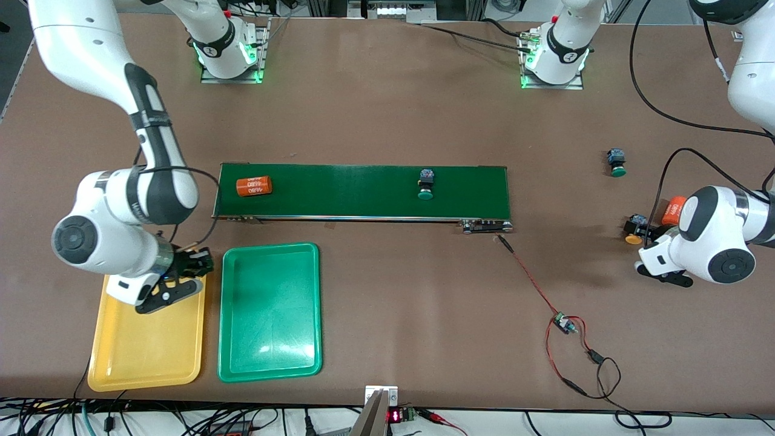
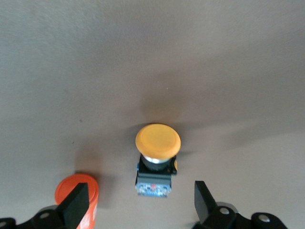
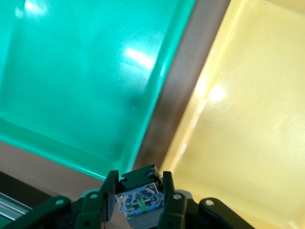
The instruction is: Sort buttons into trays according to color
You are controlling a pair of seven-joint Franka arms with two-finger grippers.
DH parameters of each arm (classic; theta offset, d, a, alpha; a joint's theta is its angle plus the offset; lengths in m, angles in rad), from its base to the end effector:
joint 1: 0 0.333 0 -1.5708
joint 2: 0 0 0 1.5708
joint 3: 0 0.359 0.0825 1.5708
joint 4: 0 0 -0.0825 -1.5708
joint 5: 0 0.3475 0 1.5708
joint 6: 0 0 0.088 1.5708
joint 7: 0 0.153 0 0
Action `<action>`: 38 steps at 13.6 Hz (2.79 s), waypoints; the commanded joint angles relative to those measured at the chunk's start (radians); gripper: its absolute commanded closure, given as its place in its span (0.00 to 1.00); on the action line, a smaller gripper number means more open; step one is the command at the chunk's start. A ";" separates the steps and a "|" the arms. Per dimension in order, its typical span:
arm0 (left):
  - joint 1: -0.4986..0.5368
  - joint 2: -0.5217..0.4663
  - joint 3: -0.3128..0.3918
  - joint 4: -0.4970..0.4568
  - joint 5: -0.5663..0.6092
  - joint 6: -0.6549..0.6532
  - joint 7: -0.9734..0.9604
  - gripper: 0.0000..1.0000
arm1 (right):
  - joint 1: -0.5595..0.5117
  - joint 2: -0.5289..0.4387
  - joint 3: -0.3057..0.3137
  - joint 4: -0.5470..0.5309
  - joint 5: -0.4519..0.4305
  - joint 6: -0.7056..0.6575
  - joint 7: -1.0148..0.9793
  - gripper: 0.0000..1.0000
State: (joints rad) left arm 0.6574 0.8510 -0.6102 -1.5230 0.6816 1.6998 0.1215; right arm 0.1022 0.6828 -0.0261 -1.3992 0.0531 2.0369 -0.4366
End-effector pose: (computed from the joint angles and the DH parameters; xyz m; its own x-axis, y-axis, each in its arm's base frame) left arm 0.6112 0.1742 0.1970 0.8407 -0.2427 -0.4840 -0.2986 -0.9535 -0.0404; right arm 0.7123 0.0632 0.3048 0.8801 0.4739 -0.0282 0.4724 -0.8802 -0.0461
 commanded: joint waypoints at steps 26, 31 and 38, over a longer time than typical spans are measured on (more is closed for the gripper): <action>-0.326 -0.009 -0.352 -0.031 -0.350 -0.077 -0.658 0.94 | 0.241 -0.149 0.078 0.006 -0.064 -0.230 0.434 0.00; -0.407 0.036 -0.338 -0.049 -0.352 0.069 -0.770 0.85 | 0.391 -0.126 0.078 -0.003 -0.062 -0.192 0.749 0.00; -0.371 0.010 -0.349 -0.025 -0.349 0.035 -0.806 0.00 | 0.477 -0.103 0.078 -0.035 0.005 -0.138 0.913 0.00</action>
State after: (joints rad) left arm 0.2596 0.9021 -0.9517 -1.5578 0.3440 1.7632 -0.6805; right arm 0.5476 0.5903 0.0606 -1.4163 0.0390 1.8839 0.4254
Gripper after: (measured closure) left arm 0.145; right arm 0.000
